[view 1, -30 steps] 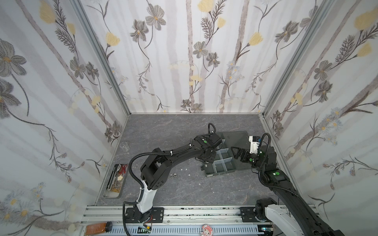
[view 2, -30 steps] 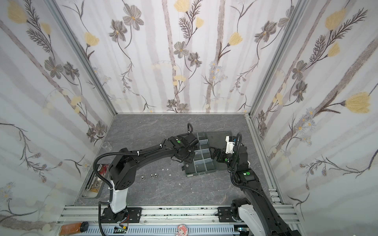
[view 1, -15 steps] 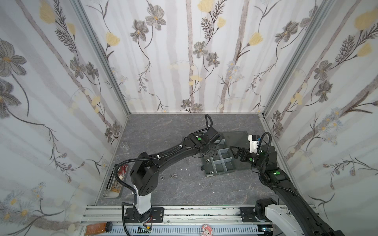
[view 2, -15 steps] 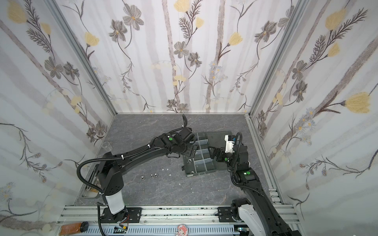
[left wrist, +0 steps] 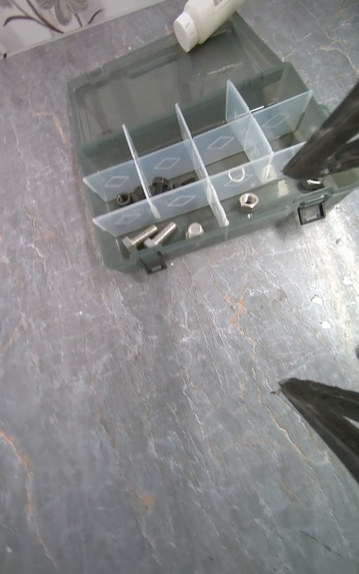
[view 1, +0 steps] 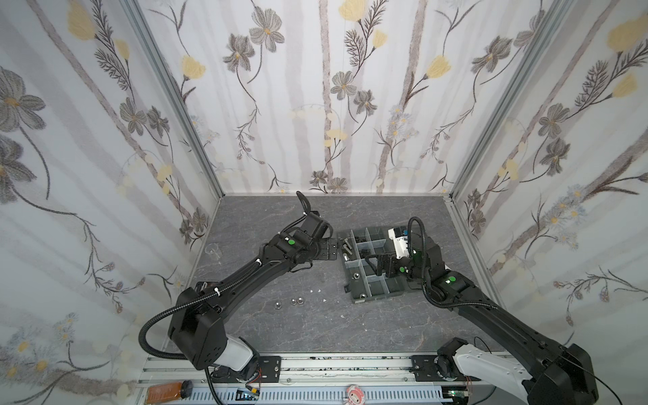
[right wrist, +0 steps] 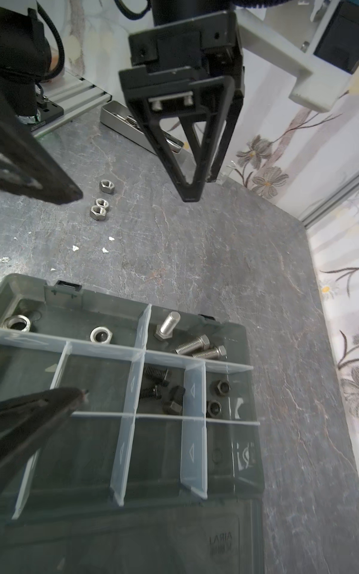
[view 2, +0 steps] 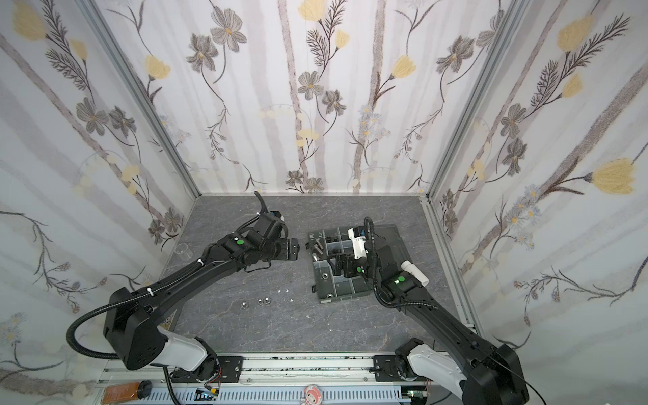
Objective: Sort the screws and nuts into containers
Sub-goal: Pick up the nut from the bottom-center of the table.
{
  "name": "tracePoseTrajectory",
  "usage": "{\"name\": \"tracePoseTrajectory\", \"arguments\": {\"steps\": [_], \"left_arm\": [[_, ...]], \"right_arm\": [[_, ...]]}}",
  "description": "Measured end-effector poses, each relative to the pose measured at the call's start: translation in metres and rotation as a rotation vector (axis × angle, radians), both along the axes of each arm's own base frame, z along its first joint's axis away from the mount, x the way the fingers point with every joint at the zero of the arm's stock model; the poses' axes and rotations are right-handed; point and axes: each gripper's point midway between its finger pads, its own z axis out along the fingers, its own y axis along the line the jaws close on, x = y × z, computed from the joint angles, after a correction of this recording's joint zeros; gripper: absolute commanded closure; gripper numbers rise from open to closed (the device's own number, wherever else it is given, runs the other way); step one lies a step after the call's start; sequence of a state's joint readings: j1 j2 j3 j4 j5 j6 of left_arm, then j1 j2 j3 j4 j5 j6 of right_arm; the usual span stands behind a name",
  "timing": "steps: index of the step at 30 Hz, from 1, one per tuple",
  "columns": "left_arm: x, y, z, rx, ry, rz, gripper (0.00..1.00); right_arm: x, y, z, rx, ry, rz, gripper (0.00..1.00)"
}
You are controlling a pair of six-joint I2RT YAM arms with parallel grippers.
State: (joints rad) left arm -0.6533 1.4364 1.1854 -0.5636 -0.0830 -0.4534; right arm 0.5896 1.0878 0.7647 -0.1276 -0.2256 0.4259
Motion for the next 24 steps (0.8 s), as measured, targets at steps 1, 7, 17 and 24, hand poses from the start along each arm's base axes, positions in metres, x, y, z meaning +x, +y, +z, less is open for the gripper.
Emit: {"name": "tracePoseTrajectory", "arguments": {"steps": [1,7,17,24], "left_arm": [[-0.001,0.006,-0.003,-0.01,0.005,0.013,0.0],[-0.004,0.049,-0.015,-0.093,0.021,0.119,0.0],[0.0,0.122,-0.037,-0.194,0.058,0.347,0.0],[-0.002,0.162,-0.041,-0.284,0.039,0.479,0.0]], "right_arm": [[-0.001,0.008,0.001,-0.011,-0.001,0.021,0.13],[-0.005,0.056,-0.004,-0.131,0.01,0.116,0.19],[-0.026,0.126,-0.023,-0.298,0.026,0.259,0.32],[-0.03,0.168,-0.046,-0.402,0.047,0.328,0.37]]}}
